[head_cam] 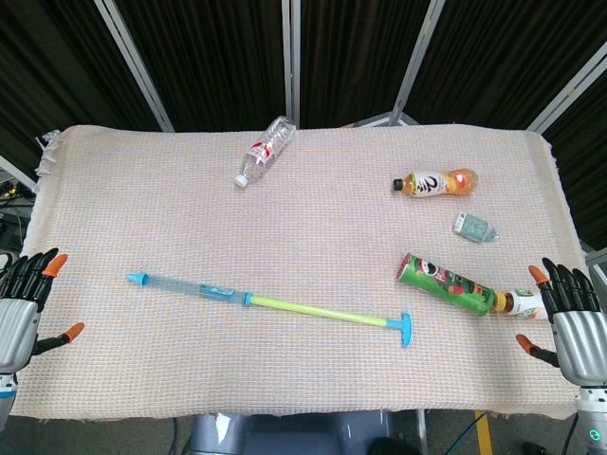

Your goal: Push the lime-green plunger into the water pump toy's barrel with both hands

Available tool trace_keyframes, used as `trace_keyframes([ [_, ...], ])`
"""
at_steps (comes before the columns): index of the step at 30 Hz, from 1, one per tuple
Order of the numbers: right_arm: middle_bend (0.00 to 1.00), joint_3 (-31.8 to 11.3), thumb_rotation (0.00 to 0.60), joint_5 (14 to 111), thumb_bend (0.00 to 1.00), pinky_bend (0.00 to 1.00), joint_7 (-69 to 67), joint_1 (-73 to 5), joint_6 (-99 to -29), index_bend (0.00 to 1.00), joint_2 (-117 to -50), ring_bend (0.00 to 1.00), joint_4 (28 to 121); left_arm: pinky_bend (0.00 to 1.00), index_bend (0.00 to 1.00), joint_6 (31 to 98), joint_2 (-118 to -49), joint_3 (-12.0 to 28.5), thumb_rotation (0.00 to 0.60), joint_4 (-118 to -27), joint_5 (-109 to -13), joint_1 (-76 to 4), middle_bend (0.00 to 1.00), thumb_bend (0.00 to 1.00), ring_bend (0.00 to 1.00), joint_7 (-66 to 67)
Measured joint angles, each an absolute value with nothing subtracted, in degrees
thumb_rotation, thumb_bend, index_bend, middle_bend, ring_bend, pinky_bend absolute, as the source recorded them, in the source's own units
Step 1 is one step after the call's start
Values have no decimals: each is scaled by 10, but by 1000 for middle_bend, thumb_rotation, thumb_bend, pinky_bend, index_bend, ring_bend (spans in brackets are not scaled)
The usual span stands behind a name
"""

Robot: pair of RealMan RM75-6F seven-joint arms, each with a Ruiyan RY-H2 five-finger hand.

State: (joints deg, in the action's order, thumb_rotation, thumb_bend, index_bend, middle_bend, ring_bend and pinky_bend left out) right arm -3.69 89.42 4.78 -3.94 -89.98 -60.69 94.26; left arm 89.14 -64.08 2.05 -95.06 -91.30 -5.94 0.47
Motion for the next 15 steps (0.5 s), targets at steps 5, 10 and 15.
trace_keyframes([
  [5,0,-37,600,890,0,0,48,-38,-896,0,-607,0,945,0,0,896,-640,21,600,-951,-912,-57,0,0,0,3],
  [10,502,-32,600,891,0,138,48,-43,-877,0,-609,519,943,0,0,894,-639,22,600,-952,-908,-56,0,0,0,0],
  [15,854,-26,600,902,0,885,45,-75,-818,15,-615,874,944,0,0,886,-641,26,600,-950,-903,-61,0,0,0,3],
])
